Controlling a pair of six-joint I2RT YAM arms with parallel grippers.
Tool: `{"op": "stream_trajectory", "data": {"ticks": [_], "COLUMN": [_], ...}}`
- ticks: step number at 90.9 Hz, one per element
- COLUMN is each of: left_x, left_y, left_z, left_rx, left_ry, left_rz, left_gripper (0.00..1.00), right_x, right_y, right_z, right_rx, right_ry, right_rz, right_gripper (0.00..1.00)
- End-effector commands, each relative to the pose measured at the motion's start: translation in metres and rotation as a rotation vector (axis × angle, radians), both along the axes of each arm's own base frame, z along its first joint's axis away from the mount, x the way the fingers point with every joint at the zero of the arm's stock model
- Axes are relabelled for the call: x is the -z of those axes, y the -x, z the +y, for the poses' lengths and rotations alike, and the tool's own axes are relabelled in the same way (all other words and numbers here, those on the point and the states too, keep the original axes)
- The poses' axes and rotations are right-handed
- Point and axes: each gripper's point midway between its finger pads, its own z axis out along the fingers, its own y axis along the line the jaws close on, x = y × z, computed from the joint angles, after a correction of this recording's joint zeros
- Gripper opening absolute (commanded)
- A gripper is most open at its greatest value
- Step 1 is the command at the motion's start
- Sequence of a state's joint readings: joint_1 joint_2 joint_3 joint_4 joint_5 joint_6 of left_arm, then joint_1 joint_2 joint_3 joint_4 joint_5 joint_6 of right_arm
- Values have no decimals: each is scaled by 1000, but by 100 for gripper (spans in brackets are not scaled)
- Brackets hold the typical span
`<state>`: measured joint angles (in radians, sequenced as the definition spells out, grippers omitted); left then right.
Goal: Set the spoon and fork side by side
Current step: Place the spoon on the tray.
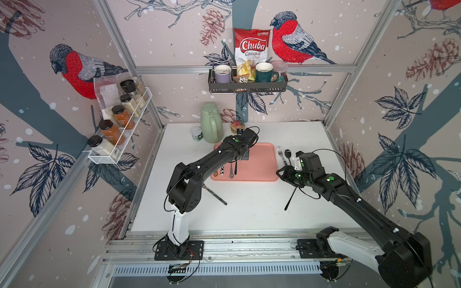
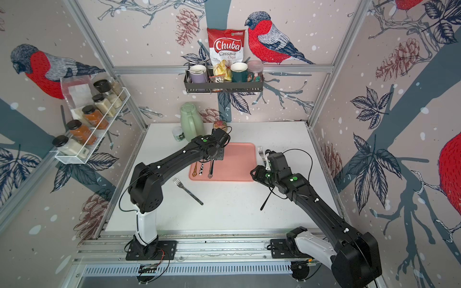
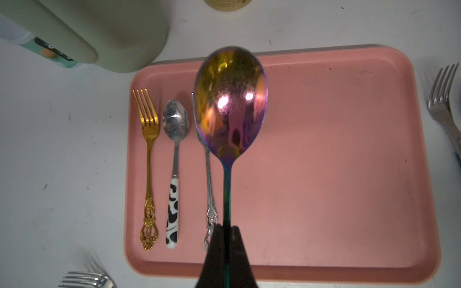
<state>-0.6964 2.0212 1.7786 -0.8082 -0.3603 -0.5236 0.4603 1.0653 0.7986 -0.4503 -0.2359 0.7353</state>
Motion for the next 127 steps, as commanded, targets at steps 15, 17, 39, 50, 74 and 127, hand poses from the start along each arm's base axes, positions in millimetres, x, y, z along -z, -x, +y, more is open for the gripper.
{"op": "stream_trajectory", "data": {"ticks": [15, 17, 39, 50, 74, 127], "left_x": [43, 46, 75, 84, 91, 114], "left_y": [-14, -16, -22, -22, -23, -27], "left_z": [-18, -19, -19, -14, -1, -2], "left_rx": [-12, -16, -49, -83, -135, -124], "left_ry": [-27, -29, -81, -91, -91, -28], "left_rz": [83, 87, 134, 137, 137, 172], "left_gripper": [0, 0, 0, 0, 0, 0], "right_x": [7, 7, 5, 7, 8, 11], "right_y": [2, 2, 3, 3, 3, 2], "right_z": [-12, -13, -24, -29, -30, -31], "right_rx": [2, 4, 11, 22, 25, 30], "right_ry": [16, 15, 18, 17, 7, 4], "right_rz": [19, 21, 17, 19, 23, 31], "right_gripper": [48, 48, 48, 48, 48, 48]}}
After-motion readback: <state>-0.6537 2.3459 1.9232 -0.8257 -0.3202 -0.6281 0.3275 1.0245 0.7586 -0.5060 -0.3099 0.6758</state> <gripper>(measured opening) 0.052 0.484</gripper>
